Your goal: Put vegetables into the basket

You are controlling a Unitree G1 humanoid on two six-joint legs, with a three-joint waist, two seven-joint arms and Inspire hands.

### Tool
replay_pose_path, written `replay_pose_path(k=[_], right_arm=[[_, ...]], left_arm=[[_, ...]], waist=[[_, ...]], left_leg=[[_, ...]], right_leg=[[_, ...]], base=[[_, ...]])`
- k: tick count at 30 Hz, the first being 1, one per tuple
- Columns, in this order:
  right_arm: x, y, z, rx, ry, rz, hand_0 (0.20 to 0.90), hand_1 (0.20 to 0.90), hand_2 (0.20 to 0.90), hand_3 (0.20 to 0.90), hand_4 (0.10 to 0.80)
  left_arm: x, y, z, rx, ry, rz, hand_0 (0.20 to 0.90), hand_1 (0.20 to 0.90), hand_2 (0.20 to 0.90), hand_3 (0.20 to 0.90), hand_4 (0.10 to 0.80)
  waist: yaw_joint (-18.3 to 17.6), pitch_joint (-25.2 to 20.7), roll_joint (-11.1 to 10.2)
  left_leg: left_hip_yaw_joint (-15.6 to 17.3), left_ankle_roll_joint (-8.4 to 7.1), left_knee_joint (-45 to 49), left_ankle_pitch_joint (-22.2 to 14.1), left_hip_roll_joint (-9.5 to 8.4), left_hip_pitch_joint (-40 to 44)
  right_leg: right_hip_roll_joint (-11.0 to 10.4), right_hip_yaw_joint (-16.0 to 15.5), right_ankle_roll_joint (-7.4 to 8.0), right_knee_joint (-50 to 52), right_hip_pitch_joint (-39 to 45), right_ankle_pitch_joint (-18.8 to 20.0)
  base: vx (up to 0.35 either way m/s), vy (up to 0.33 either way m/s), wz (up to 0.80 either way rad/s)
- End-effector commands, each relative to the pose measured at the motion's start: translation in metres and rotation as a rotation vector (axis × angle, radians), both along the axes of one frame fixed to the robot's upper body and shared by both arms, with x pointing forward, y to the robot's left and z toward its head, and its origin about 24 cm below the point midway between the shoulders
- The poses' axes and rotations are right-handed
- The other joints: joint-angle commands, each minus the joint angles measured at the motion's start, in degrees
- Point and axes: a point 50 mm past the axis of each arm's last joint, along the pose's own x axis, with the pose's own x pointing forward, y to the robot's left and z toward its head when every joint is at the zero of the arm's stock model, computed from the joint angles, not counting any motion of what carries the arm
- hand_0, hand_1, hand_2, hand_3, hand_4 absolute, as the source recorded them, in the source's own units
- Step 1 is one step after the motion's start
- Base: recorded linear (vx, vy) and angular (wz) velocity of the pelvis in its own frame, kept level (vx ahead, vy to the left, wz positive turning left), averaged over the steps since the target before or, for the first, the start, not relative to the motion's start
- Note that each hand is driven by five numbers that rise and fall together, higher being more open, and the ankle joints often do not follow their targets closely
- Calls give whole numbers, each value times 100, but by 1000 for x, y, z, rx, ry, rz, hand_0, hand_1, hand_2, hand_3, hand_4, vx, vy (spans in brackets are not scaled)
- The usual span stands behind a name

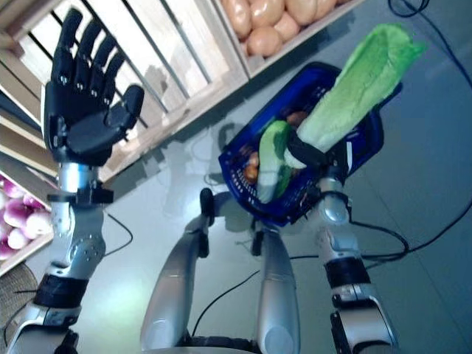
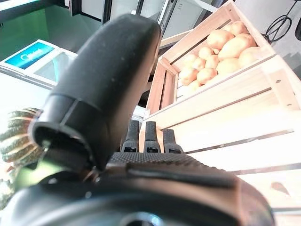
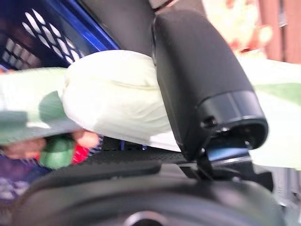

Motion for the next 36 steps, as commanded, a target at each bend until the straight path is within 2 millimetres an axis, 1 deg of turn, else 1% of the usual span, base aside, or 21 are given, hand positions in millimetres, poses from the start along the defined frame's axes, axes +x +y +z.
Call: replay_pose_path(k=[1,2,5,8,10,13,14,15,17,18,20,25,26,29,32,33,34,35,36], right_arm=[[2,-6,43,116,-206,-31,300,300,300,300,400],[8,-9,38,194,-176,-37,300,300,300,300,400],[15,-10,31,254,-140,-48,300,300,300,300,400],[22,-10,27,265,-83,-59,300,300,300,300,400],[28,-16,16,313,-6,-87,300,300,300,300,400],[31,-19,14,367,29,-92,300,300,300,300,400],[34,-18,12,424,52,-88,300,300,300,300,400],[34,-18,12,433,54,-86,300,300,300,300,400],[35,-18,7,517,66,-95,300,300,300,300,400],[35,-18,6,520,67,-94,300,300,300,300,400],[37,-14,3,571,101,-77,300,300,300,300,400],[38,-10,-7,536,221,-40,300,300,300,300,400],[36,-12,-16,546,276,-29,300,300,300,300,400],[34,-17,-25,577,321,-30,300,300,300,300,400],[32,-15,-33,618,376,-26,300,300,300,300,400],[31,-15,-35,628,391,-26,465,465,465,465,510],[31,-15,-37,633,405,-20,566,566,566,566,577],[30,-15,-37,631,413,-15,900,900,900,900,800],[30,-15,-37,630,413,-15,900,900,900,900,800]], left_arm=[[-22,-4,39,-42,-276,19,900,900,900,900,800],[-20,-7,41,-40,-276,14,900,900,900,900,800],[-19,-13,43,-33,-288,8,900,900,900,900,800],[-19,-15,46,-38,-296,-6,900,900,900,900,800],[-19,-17,50,-33,-312,-15,900,900,900,900,800],[-19,-18,52,-23,-318,-16,900,900,900,900,800],[-18,-20,53,-19,-316,-15,900,900,900,900,800],[-18,-20,54,-19,-317,-15,900,900,900,900,800],[-17,-20,54,-13,-311,-16,900,900,900,900,800],[-17,-20,53,-12,-310,-16,900,900,900,900,800],[-18,-20,51,-10,-309,-14,900,900,900,900,800],[-19,-19,50,-12,-307,-10,900,900,900,900,800],[-19,-20,52,-3,-313,-14,900,900,900,900,800],[-19,-19,54,-5,-302,-40,900,900,900,900,800],[-18,-19,53,-13,-287,-59,900,900,900,900,800],[-18,-20,52,-11,-281,-62,900,900,900,900,800],[-18,-21,52,-4,-278,-63,900,900,900,900,800],[-18,-21,52,-3,-277,-66,900,900,900,900,800],[-18,-21,52,-3,-277,-66,900,900,900,900,800]], waist=[[53,-17,239],[94,-17,271],[149,-17,320],[198,-17,355],[270,-17,408],[308,-17,452],[337,-17,487],[339,-17,493],[370,-17,525],[374,-17,531],[405,-17,586],[445,-17,641],[462,-17,647],[493,-17,646],[510,-17,633],[514,-17,635],[527,-17,638],[536,-17,646],[538,-17,648]], left_leg=[[-112,-173,468,-486,-199,-292],[-141,-179,514,-490,-233,-405],[-196,-175,534,-487,-285,-529],[-227,-165,535,-486,-330,-589],[-255,-162,553,-470,-372,-653],[-265,-158,585,-468,-396,-750],[-280,-149,589,-456,-424,-803],[-280,-145,590,-454,-426,-813],[-294,-145,592,-451,-444,-855],[-297,-144,592,-448,-448,-864],[-314,-144,610,-445,-479,-948],[-307,-136,656,-446,-492,-1084],[-306,-140,659,-437,-492,-1118],[-325,-128,666,-429,-494,-1159],[-375,-101,664,-418,-511,-1189],[-386,-100,661,-409,-520,-1199],[-398,-101,661,-404,-534,-1201],[-405,-96,666,-402,-541,-1208],[-406,-95,667,-402,-542,-1210]], right_leg=[[-28,24,129,0,74,77],[-34,29,120,1,-20,90],[-27,24,102,-21,-133,116],[-4,30,80,-42,-197,123],[-18,9,64,-29,-272,154],[-32,-9,43,-14,-369,169],[-30,-11,34,18,-435,167],[-31,-9,33,29,-451,166],[-47,-8,41,72,-513,170],[-51,-11,43,71,-524,178],[-56,-14,48,99,-616,184],[-72,-10,39,166,-774,192],[-78,-18,37,165,-808,202],[-78,-36,33,181,-849,215],[-46,-32,30,212,-891,228],[-43,-28,35,220,-906,241],[-46,-34,40,220,-908,251],[-46,-38,43,225,-915,256],[-46,-39,43,226,-917,256]], base=[[27,1,7],[30,-6,5],[21,-14,4],[25,-2,7],[38,-1,6],[24,-10,6],[7,-10,7],[6,-12,5],[14,-23,9],[21,-28,18],[14,-15,12],[2,-1,1],[13,-11,5],[19,-40,4],[2,-16,2],[0,-19,5],[0,0,0],[0,0,0],[0,0,0]])
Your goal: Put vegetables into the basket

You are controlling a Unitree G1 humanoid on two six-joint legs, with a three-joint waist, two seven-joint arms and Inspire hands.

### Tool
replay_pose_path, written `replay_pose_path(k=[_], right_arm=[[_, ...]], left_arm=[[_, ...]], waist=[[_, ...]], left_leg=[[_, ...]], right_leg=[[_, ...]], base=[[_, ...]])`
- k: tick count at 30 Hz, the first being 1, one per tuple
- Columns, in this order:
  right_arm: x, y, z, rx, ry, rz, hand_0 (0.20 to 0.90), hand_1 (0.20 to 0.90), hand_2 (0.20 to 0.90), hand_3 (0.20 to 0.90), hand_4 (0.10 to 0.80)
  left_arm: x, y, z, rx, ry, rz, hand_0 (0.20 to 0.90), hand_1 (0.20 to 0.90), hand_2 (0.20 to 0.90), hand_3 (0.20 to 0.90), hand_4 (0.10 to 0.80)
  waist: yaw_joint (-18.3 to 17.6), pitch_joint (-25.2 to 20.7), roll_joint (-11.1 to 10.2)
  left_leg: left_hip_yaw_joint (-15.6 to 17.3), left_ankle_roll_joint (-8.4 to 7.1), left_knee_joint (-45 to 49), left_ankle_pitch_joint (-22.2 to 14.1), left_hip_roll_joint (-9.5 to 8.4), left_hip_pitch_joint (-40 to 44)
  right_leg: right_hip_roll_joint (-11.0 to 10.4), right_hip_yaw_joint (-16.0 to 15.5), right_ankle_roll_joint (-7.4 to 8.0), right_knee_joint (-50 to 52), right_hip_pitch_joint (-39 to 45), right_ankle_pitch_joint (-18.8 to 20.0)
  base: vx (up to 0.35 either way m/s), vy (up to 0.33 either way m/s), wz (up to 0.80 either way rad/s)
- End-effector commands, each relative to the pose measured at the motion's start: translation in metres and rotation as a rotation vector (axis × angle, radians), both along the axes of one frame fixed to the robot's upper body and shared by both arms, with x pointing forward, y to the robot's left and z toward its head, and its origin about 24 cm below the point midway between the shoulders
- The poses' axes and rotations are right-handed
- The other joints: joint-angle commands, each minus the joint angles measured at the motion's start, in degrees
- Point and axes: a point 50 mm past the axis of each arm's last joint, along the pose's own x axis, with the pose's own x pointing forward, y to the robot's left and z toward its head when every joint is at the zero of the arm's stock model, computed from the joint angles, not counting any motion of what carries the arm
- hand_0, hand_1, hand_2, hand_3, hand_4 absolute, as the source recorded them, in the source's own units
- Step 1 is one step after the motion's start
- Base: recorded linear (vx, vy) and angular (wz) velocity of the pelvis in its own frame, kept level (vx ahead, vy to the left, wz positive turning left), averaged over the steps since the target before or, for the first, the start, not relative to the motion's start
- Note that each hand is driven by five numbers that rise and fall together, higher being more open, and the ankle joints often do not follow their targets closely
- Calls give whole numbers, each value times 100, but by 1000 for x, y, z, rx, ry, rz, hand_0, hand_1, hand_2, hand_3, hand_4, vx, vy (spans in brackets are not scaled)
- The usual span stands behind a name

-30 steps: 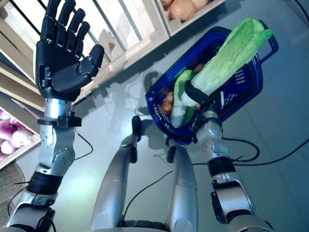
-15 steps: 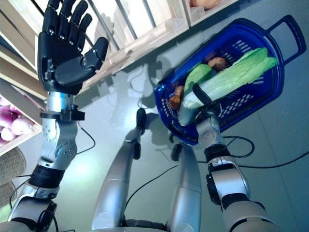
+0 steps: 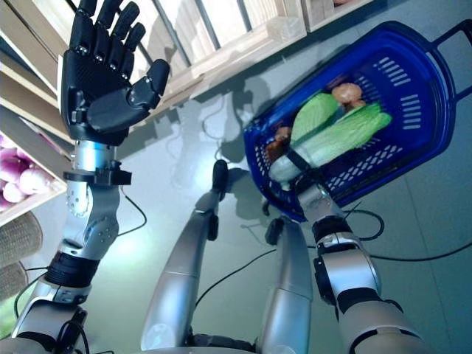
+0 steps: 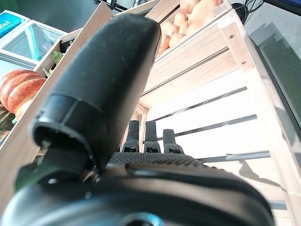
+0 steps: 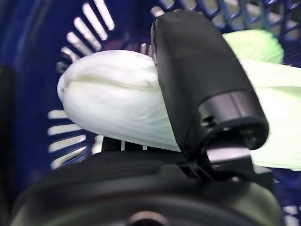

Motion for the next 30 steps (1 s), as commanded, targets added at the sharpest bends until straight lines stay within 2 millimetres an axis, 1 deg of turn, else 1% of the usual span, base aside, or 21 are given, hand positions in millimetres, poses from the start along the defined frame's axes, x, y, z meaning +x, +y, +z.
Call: replay_pose_path(k=[1,7,11,12,13,14,16,18,20,21,22,23,25,26,27,29,30], right_arm=[[1,-20,16,-8,-53,-2,900,900,900,900,800],[0,-28,15,-21,-7,-38,900,900,900,900,800],[-3,-31,11,-40,15,-68,900,900,900,900,800],[-3,-32,11,-60,17,-78,900,900,900,900,800],[-4,-37,12,-104,23,-98,900,900,900,900,800],[-4,-39,13,-134,24,-105,900,900,900,900,800],[-5,-41,12,-269,41,-121,900,900,900,900,800],[-5,-41,13,-305,48,-134,900,900,900,900,800],[-7,-41,11,-358,69,-147,900,900,900,900,800],[-8,-41,9,-376,77,-151,900,900,900,900,800],[-11,-43,3,-408,89,-161,900,900,900,900,800],[-13,-43,1,-417,93,-161,900,900,900,900,800],[-23,-42,-16,-497,129,-149,900,900,900,900,800],[-33,-44,-29,-523,152,-148,900,900,900,900,800],[-39,-44,-37,-522,159,-146,900,900,900,900,800],[-55,-41,-58,-532,181,-129,900,900,900,900,800],[-71,-42,-74,-578,199,-108,900,900,900,900,800]], left_arm=[[-30,-5,42,-39,-266,-56,900,900,900,900,800],[-29,-6,47,-48,-250,-69,900,900,900,900,800],[-28,-7,44,-47,-224,-80,900,900,900,900,800],[-27,-10,43,-32,-210,-124,900,900,900,900,800],[-26,-13,42,-23,-189,-205,900,900,900,900,800],[-26,-14,41,-24,-180,-231,900,900,900,900,800],[-23,-20,36,10,-137,-255,900,900,900,900,800],[-21,-24,34,28,-123,-278,900,900,900,900,800],[-18,-24,30,36,-98,-285,900,900,900,900,800],[-17,-24,28,35,-88,-286,900,900,900,900,800],[-15,-23,22,50,-64,-275,900,900,900,900,800],[-14,-23,21,54,-58,-273,900,900,900,900,800],[-11,-19,7,108,2,-251,900,900,900,900,800],[-10,-16,-2,138,36,-243,900,900,900,900,800],[-10,-15,-8,145,61,-252,900,900,900,900,800],[-10,-13,-24,169,118,-240,900,900,900,900,800],[-11,-10,-38,199,163,-252,900,900,900,900,800]], waist=[[23,-18,588],[36,-18,563],[32,-18,534],[30,-18,524],[24,-18,510],[20,-18,503],[-12,-18,453],[-13,-18,400],[-27,-18,325],[-31,-18,311],[-33,-18,287],[-36,-18,282],[-64,-18,214],[-76,-18,182],[-92,-18,163],[-120,-18,128],[-156,-34,104]], left_leg=[[-67,-3,336,-439,-349,-155],[-62,17,370,-461,-366,-120],[-59,24,352,-487,-367,21],[-58,25,326,-488,-369,79],[-48,32,294,-492,-360,148],[-46,36,267,-492,-357,194],[-66,39,52,-439,-356,475],[-70,38,-188,-360,-359,723],[-23,14,-634,-257,-362,1213],[-12,4,-733,-233,-364,1326],[-6,-18,-937,-180,-368,1558],[-10,-21,-1004,-158,-371,1629],[3,-54,-1535,-10,-304,2298],[9,-72,-1825,70,-249,2690],[19,-72,-1988,139,-214,2898],[37,-81,-2179,144,-177,3351],[33,-87,-2277,166,-136,3653]], right_leg=[[163,152,160,-344,91,447],[163,117,171,-339,125,468],[175,93,183,-415,256,501],[178,82,193,-463,317,507],[178,70,197,-520,388,516],[183,68,202,-560,433,529],[217,86,251,-838,698,648],[223,59,293,-1123,944,753],[259,-11,357,-1599,1448,874],[266,-28,370,-1699,1571,901],[275,-68,396,-1864,1820,936],[277,-79,402,-1914,1891,949],[314,-96,468,-2280,2554,984],[322,-125,501,-2411,2935,967],[331,-133,509,-2495,3148,974],[336,-154,526,-2622,3615,916],[351,-155,517,-2737,3953,914]], base=[[0,0,0],[-3,-9,2],[0,0,0],[0,0,0],[0,0,0],[0,0,0],[0,0,0],[17,-41,-6],[16,-23,-7],[10,10,-13],[12,14,-15],[16,30,-18],[46,44,-14],[55,45,-16],[59,33,-15],[79,31,-10],[120,43,-5]])
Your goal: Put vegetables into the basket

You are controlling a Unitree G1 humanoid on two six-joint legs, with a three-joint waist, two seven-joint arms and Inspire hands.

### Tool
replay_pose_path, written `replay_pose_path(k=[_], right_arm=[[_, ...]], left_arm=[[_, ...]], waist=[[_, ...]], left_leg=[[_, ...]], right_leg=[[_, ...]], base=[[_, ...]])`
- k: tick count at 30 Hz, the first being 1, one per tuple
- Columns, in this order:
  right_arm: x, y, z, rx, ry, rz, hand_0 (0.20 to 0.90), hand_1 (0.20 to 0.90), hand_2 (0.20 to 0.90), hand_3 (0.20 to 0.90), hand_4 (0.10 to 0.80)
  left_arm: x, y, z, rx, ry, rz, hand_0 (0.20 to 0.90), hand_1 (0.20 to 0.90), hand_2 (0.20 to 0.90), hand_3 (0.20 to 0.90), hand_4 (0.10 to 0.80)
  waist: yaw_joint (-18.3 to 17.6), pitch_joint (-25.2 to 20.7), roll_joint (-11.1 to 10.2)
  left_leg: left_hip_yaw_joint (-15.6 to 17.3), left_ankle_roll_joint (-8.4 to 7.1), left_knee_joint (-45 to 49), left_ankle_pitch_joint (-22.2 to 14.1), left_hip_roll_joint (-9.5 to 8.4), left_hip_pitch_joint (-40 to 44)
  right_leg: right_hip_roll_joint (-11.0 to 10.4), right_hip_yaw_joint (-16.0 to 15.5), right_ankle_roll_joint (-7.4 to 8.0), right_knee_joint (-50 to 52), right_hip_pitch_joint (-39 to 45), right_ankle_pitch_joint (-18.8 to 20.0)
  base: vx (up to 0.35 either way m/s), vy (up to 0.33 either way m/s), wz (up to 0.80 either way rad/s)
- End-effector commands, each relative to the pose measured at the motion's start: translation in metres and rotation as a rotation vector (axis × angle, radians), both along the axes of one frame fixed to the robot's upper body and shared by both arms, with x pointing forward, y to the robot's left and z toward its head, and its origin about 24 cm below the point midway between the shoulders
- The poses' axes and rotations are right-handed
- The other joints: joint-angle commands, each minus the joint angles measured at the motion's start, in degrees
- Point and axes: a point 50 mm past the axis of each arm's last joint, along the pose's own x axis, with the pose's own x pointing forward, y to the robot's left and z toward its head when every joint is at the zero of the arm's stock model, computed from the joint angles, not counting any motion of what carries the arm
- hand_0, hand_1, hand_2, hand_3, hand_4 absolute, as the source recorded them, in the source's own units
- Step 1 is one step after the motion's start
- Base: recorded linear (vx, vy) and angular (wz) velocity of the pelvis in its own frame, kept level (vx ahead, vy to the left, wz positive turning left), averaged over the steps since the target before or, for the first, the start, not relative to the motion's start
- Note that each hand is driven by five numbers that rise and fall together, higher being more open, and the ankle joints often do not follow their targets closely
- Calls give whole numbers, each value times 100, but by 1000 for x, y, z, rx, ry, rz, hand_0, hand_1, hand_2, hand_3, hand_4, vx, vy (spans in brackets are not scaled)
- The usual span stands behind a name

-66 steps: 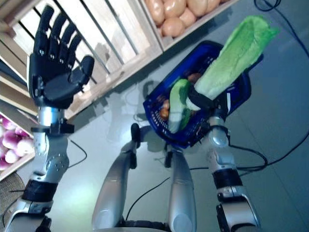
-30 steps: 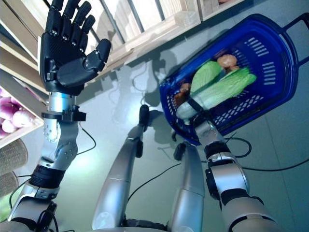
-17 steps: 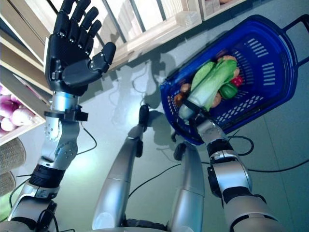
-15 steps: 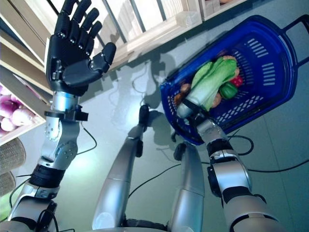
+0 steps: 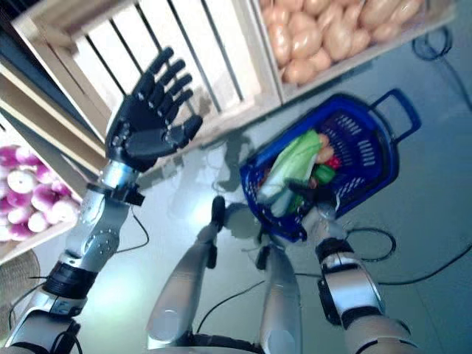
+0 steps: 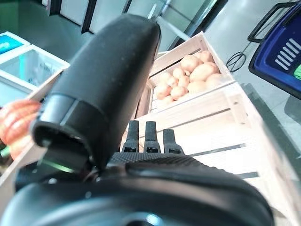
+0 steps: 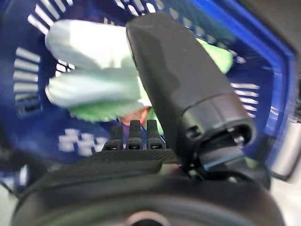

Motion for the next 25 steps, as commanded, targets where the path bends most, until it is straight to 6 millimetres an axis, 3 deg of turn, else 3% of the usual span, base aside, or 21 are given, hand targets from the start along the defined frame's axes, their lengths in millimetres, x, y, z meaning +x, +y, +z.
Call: replay_pose_path(k=[1,4,5,6,7,12,13,14,16,20,22,25], right_arm=[[-26,-11,-16,-154,-10,-1,900,900,900,900,800],[-68,-14,-48,-138,58,33,900,900,900,900,800],[-91,-13,-65,-166,123,113,900,900,900,900,800],[-98,-12,-69,-175,142,134,900,900,900,900,800],[-115,-7,-80,-213,201,227,900,900,900,900,800],[-162,3,-109,-235,371,466,900,900,900,900,800],[-163,3,-110,-231,377,473,900,900,900,900,800],[-181,8,-120,-205,446,562,900,900,900,900,800],[-200,12,-132,-135,534,592,900,900,900,900,800],[-230,16,-150,-9,660,513,900,900,900,900,800],[-236,16,-153,-2,688,505,900,900,900,900,800],[-243,13,-156,6,722,493,900,900,900,900,800]], left_arm=[[-14,-4,11,63,-130,-76,900,900,900,900,800],[-22,3,-23,155,-31,-48,900,900,900,900,800],[-27,8,-46,186,66,-34,900,900,900,900,800],[-28,9,-54,190,101,-36,900,900,900,900,800],[-31,13,-79,199,221,-42,900,900,900,900,800],[-50,24,-157,339,542,-4,900,900,900,900,800],[-50,24,-158,338,554,-6,900,900,900,900,800],[-60,28,-184,404,653,21,900,900,900,900,800],[-69,32,-208,466,761,36,900,900,900,900,800],[-90,42,-251,557,991,88,900,900,900,900,800],[-97,44,-261,587,1053,91,900,900,900,900,800],[-127,56,-286,633,1219,124,900,900,900,900,800]], waist=[[-131,-101,86],[-222,-450,4],[-303,-679,-61],[-324,-753,-78],[-393,-963,-133],[-584,-1466,-286],[-585,-1471,-288],[-648,-1612,-319],[-689,-1735,-327],[-750,-1973,-324],[-766,-2010,-316],[-785,-2104,-267]], left_leg=[[-21,-207,-179,-303,-160,478],[-15,-241,-326,-314,-42,852],[15,-264,-428,-315,27,1094],[27,-269,-461,-311,44,1163],[70,-291,-573,-290,104,1374],[225,-357,-696,-331,228,1825],[230,-357,-696,-334,230,1835],[297,-358,-656,-400,265,1951],[348,-371,-631,-448,290,2048],[434,-360,-607,-580,315,2302],[457,-357,-597,-609,317,2357],[486,-341,-596,-693,305,2535]], right_leg=[[32,-167,199,-684,920,323],[80,-159,172,-915,1350,328],[106,-150,162,-1069,1631,320],[114,-145,160,-1117,1714,320],[134,-124,164,-1274,1949,335],[122,-52,242,-1623,2403,409],[122,-51,244,-1626,2411,410],[103,-40,259,-1596,2499,365],[91,-41,268,-1574,2604,303],[64,-47,284,-1598,2816,220],[51,-36,292,-1623,2863,217],[14,-19,313,-1638,3017,161]], base=[[167,50,-3],[183,42,-2],[242,52,3],[308,58,2],[262,48,0],[184,56,-12],[121,71,-10],[125,63,-10],[140,64,-7],[109,48,-12],[60,44,-13],[59,58,-16]])
